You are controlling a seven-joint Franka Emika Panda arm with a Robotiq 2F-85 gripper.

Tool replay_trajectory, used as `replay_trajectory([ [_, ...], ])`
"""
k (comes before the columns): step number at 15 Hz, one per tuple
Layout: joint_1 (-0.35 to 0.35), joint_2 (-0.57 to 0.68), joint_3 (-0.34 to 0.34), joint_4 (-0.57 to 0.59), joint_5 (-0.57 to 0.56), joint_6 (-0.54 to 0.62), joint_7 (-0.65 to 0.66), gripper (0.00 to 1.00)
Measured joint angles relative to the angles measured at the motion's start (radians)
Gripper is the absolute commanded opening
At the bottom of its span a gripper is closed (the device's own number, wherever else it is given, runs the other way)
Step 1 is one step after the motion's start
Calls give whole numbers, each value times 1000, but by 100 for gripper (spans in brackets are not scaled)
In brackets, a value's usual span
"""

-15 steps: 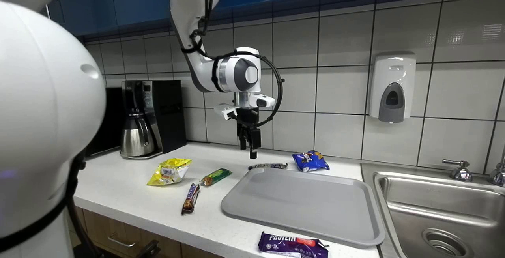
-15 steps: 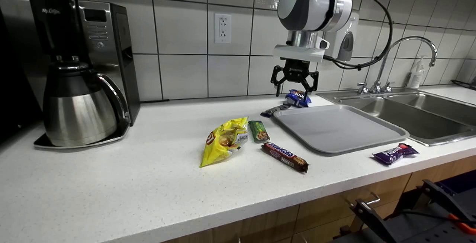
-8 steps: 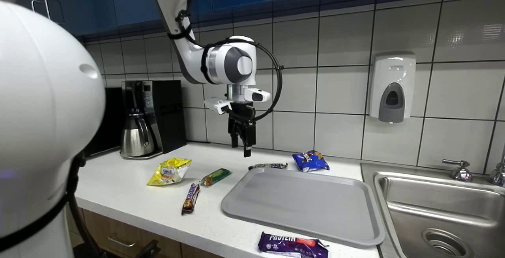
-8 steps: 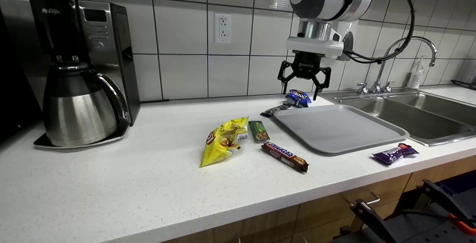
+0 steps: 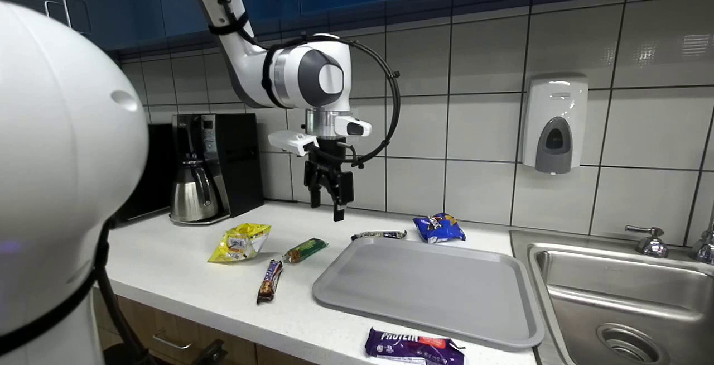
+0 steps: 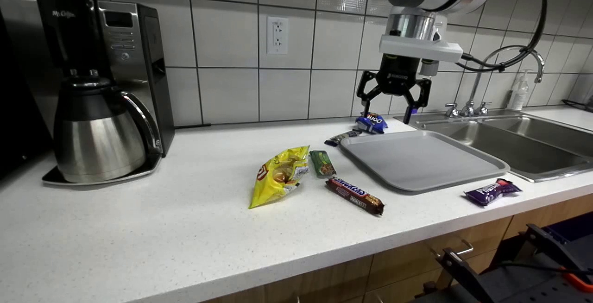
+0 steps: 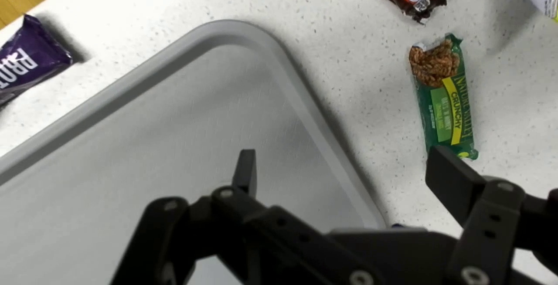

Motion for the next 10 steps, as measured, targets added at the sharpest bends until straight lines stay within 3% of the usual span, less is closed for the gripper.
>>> replay_trajectory([
  [10, -14, -215, 5, -193, 0, -4, -215, 100],
])
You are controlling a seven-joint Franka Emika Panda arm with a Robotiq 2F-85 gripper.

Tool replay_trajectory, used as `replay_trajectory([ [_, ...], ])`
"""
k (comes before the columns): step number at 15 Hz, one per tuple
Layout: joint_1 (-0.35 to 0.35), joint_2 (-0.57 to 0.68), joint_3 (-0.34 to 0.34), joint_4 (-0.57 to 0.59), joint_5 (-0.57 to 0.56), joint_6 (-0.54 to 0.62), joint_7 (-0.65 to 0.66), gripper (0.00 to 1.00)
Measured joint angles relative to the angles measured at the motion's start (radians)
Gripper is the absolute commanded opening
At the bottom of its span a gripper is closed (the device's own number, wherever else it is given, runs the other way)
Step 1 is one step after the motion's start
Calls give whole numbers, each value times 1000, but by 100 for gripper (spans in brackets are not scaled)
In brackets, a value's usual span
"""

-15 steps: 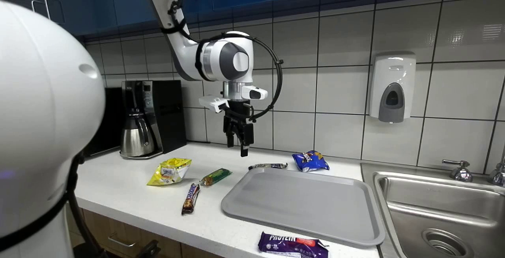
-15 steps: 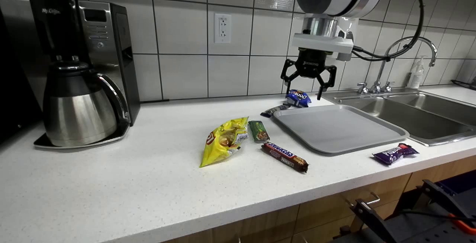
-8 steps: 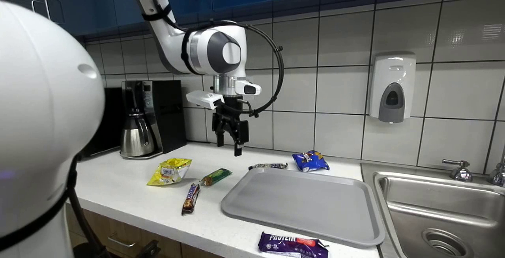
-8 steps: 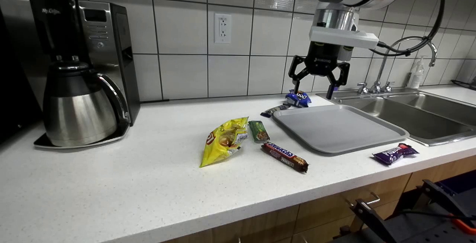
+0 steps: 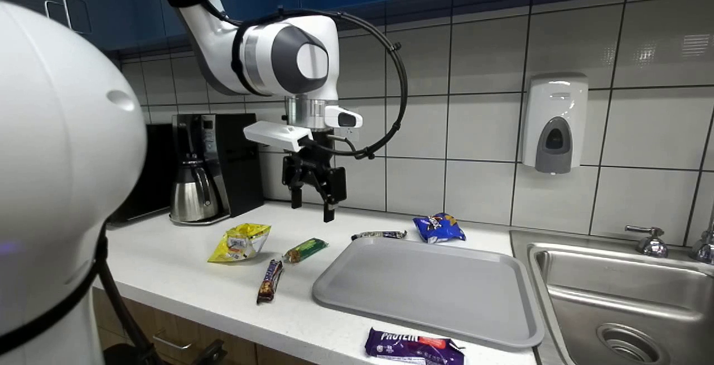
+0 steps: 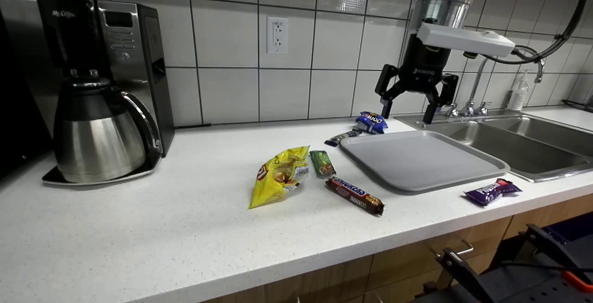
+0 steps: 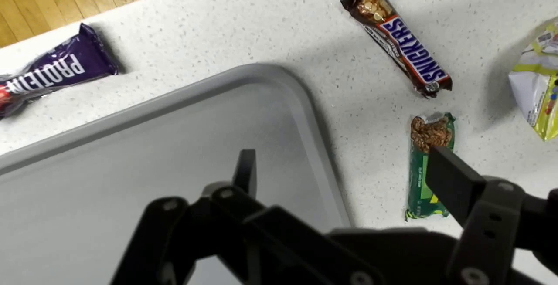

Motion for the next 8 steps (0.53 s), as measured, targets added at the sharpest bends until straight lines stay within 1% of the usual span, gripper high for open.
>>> replay_trajectory([
  [5, -3, -92, 0, -68, 5, -16, -60, 100],
  [8, -3, -102, 0, -75, 5, -18, -62, 100],
])
